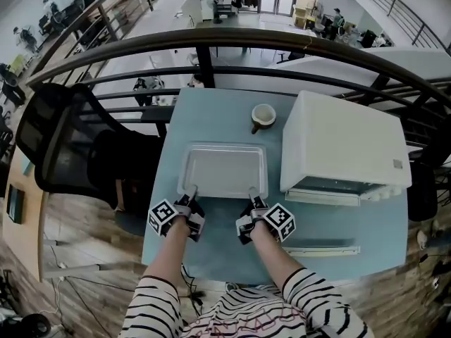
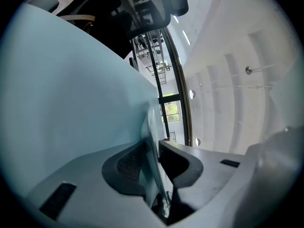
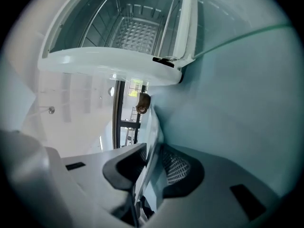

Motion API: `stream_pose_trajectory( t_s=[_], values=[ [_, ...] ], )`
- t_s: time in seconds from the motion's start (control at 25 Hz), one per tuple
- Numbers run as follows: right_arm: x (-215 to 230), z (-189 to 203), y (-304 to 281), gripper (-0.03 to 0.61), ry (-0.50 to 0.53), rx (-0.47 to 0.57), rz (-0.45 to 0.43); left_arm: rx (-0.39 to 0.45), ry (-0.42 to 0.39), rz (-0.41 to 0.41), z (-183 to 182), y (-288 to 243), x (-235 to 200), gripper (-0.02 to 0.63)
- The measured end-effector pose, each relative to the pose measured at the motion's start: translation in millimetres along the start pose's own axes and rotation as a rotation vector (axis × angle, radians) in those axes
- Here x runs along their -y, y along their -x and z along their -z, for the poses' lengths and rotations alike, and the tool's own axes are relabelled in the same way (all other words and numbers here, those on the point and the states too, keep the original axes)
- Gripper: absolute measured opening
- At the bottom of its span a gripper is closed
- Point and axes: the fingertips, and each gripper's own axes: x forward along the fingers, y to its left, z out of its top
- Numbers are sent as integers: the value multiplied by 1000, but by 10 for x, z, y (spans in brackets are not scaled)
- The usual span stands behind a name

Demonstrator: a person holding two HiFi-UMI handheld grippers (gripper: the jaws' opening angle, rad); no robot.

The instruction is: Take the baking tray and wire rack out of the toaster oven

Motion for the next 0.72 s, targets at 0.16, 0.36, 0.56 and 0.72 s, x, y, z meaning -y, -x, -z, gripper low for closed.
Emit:
stream_pose_trajectory(
  t_s=[0.16, 0.36, 0.56, 0.72],
  values=[
    [-79, -63, -169, 104, 32, -1, 7, -9, -7, -23, -107, -172, 51, 95],
    [-123, -88, -354, 114, 95, -47, 46, -36, -20, -57, -223, -349, 60, 95],
    [-88, 38, -414, 199, 188, -146, 116, -110, -49, -122, -292, -472, 86, 227],
    [-55, 88, -404, 221, 213, -201, 153, -157, -83, -164, -273, -492, 79, 279]
  ],
)
